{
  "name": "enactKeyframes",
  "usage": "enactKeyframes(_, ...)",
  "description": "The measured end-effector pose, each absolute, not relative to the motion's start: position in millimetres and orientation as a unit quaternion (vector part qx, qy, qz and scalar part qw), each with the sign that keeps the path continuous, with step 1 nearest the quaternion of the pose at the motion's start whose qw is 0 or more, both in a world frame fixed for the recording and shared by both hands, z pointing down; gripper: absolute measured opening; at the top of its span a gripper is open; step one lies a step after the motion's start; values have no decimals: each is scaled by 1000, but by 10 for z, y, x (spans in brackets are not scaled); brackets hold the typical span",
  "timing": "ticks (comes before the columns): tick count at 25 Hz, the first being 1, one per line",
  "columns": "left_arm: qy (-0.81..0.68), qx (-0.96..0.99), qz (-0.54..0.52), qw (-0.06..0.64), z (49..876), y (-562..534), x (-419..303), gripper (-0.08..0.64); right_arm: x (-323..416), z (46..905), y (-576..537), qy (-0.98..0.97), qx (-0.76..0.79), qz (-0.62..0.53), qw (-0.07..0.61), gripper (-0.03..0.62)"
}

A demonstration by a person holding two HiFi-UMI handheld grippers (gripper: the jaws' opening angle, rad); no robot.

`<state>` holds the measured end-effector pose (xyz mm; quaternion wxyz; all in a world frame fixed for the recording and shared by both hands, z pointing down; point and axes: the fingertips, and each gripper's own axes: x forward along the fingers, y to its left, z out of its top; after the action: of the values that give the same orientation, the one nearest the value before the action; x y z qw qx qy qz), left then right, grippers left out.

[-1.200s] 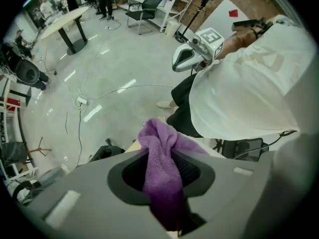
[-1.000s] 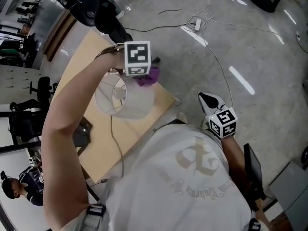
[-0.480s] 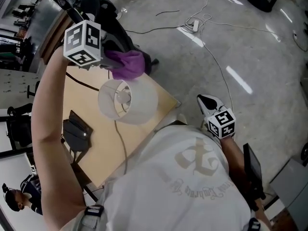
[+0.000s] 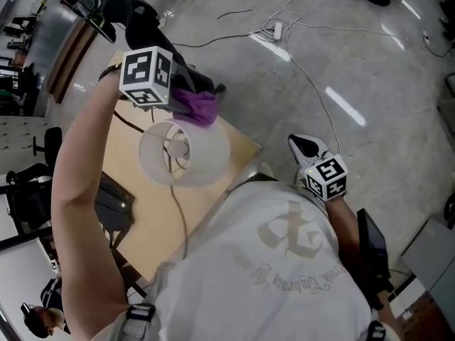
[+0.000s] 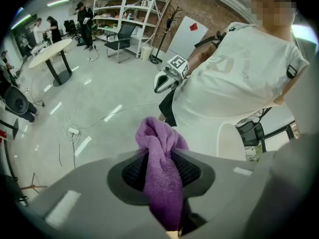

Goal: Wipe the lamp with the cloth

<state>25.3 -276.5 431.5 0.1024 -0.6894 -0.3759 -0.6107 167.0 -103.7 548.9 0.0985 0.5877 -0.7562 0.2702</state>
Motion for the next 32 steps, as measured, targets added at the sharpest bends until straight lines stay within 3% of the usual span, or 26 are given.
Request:
enactKeyframes(8,-369,-690,-618,77,4980,-2901,270,115,1719,5542,-989,-739,601,285,108,14)
enactKeyframes(15,-281,-733,-612,95,5210,-3190,159,115,1643,5463,-1002,-745,600,266,115,14)
enactKeyframes(24,-194,-835,-506,91,4271,-3528,118,115,1510,5241,-1313,-777,584,213,105,14)
enactKeyframes(32,-265,-849,-453,55,3460,-3332,-130,114,1395,5247,-1389,-788,566,213,113,13)
